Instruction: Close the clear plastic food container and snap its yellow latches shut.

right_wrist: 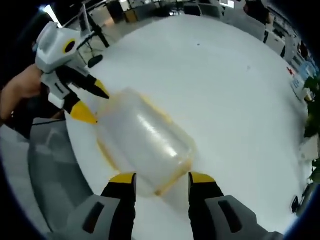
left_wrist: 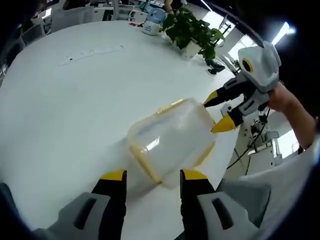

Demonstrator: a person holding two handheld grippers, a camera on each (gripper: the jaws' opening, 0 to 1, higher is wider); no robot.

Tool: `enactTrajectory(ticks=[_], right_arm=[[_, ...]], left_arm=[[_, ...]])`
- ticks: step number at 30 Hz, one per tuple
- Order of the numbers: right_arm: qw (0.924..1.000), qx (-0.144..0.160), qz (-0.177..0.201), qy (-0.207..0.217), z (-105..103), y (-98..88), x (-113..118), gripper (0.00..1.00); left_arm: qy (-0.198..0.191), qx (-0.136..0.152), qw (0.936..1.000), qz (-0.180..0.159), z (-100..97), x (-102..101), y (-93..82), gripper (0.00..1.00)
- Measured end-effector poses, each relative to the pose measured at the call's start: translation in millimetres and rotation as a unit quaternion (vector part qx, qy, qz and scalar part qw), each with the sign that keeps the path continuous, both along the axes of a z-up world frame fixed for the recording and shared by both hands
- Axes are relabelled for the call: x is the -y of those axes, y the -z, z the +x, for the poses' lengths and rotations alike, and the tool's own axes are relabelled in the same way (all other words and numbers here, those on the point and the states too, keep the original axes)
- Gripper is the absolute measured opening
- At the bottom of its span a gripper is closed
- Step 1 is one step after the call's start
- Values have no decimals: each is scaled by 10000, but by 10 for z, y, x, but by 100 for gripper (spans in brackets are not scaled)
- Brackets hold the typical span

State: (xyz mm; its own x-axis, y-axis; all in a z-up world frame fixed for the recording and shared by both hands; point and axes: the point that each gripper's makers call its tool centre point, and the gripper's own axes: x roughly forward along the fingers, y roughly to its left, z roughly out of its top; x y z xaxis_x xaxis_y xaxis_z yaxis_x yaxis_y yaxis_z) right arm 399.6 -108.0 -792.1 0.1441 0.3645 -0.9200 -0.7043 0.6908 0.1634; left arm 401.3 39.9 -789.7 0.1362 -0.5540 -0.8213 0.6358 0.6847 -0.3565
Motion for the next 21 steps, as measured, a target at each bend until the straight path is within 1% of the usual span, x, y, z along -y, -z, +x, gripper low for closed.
enactTrajectory(ticks=[1, 3, 4, 6, 7, 9, 11, 13, 16, 19, 21], right_arm=[[10000, 8, -28, -40, -4, 2, 6, 41], [9999, 39, -38, -110, 1, -2, 12, 41], [9998, 42, -44, -170, -1, -4, 14, 41], [9993, 72, -101, -344, -2, -8, 26, 41], [9990, 112, -120, -417, 4, -16, 30, 41], [9979, 156, -183, -595, 10, -23, 47, 40], [9976, 172, -201, -637, 13, -27, 51, 40], [9971, 183, -186, -713, 17, -35, 41, 40], [9949, 240, -208, -960, 11, -49, 8, 40], [9925, 266, -226, -1168, 12, -58, -3, 40], [9911, 291, -249, -1278, 13, -66, -8, 40]], left_arm=[[-15, -1, 10000, -72, 11, 17, -21, 43], [67, 44, 9999, -65, 31, 17, -40, 43], [219, 167, 9996, -88, 50, 34, -69, 43], [365, 184, 9991, -58, 46, 41, -92, 44], [532, 289, 9981, -76, 55, 59, -111, 44], [653, 343, 9972, -107, 57, 82, -139, 44], [919, 460, 9947, -75, 66, 92, -153, 44], [1024, 539, 9933, -46, 79, 111, -172, 44], [1265, 644, 9899, -52, 79, 153, -194, 45], [1523, 710, 9858, 14, 61, 173, -185, 45], [1722, 819, 9816, 59, 61, 185, -184, 45]])
